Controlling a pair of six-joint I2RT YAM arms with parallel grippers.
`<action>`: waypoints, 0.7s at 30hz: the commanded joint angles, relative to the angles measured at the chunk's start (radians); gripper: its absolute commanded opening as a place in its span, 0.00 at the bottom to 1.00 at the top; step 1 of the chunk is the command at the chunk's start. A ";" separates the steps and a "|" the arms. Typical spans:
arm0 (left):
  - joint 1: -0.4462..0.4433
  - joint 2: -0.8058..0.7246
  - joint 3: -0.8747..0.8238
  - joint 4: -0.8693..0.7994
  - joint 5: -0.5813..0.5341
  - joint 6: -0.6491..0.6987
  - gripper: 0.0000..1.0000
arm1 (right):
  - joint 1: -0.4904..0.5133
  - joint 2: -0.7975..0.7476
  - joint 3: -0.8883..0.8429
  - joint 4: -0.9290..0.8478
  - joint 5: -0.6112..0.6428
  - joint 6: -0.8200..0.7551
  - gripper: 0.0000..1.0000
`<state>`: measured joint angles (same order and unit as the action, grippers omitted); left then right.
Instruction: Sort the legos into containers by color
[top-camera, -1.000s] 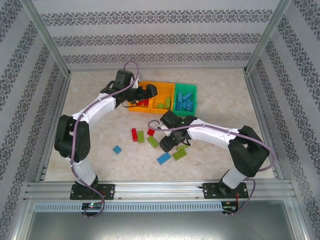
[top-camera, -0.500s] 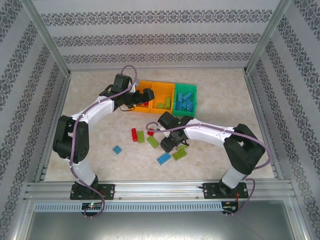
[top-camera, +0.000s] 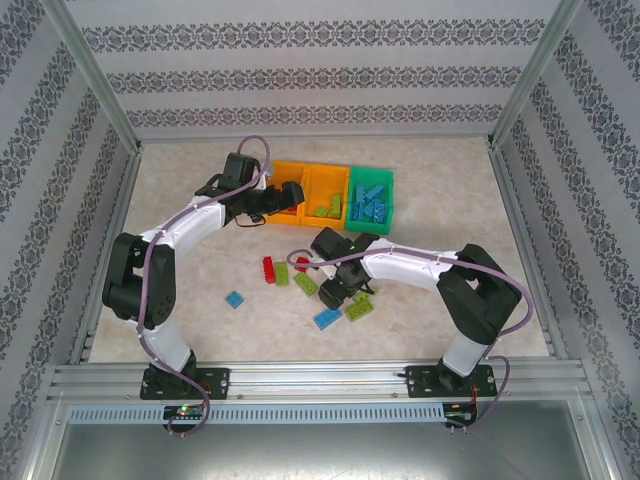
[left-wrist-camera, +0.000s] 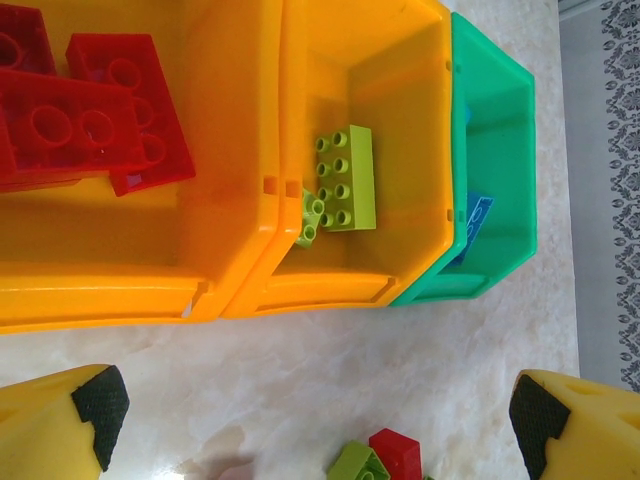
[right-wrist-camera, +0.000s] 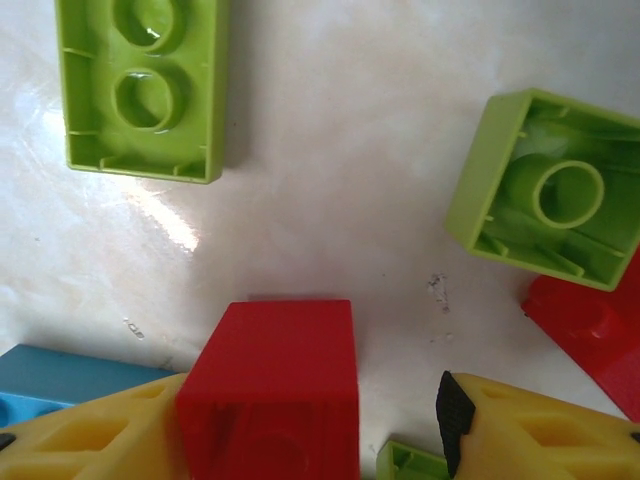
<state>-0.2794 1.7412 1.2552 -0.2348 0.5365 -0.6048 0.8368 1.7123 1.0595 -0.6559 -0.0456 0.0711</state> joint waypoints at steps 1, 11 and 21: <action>0.014 -0.041 -0.013 0.045 -0.016 -0.006 1.00 | 0.013 0.013 0.024 -0.024 -0.020 -0.005 0.64; 0.025 -0.066 -0.033 0.039 -0.030 -0.006 1.00 | 0.015 0.040 0.050 -0.036 -0.025 0.003 0.36; 0.054 -0.163 -0.108 0.011 -0.123 -0.013 1.00 | -0.123 -0.041 0.150 0.084 -0.225 0.068 0.28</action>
<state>-0.2470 1.6306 1.1664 -0.2245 0.4690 -0.6109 0.7612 1.7035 1.1393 -0.6464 -0.1608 0.0998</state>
